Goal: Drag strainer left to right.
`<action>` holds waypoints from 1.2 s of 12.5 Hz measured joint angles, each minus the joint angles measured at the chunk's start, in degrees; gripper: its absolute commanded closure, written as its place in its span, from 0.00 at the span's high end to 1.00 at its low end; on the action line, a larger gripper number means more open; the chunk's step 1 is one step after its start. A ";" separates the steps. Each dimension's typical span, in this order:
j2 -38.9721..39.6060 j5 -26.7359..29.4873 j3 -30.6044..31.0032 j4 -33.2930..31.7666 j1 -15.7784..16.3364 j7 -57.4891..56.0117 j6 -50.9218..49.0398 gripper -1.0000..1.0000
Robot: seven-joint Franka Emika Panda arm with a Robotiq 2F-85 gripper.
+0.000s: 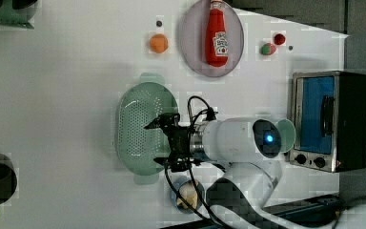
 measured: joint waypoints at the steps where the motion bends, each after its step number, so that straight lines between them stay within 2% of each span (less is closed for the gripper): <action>1: 1.80 0.54 -0.48 -0.34 -0.03 0.22 2.46 1.00; 3: 6.07 -0.48 -3.53 0.67 1.01 0.34 8.00 1.00; 5: 8.25 1.12 -6.77 0.22 1.71 0.34 11.47 1.00; 9: 9.90 -0.91 -11.62 0.90 2.41 0.56 12.81 1.00; 11: 9.71 0.24 -13.30 0.56 3.88 0.56 12.70 1.00; 13: 9.51 -1.19 -13.33 -0.22 4.74 0.62 11.92 1.00; 15: 8.87 0.55 -16.24 0.00 7.68 0.62 13.15 1.00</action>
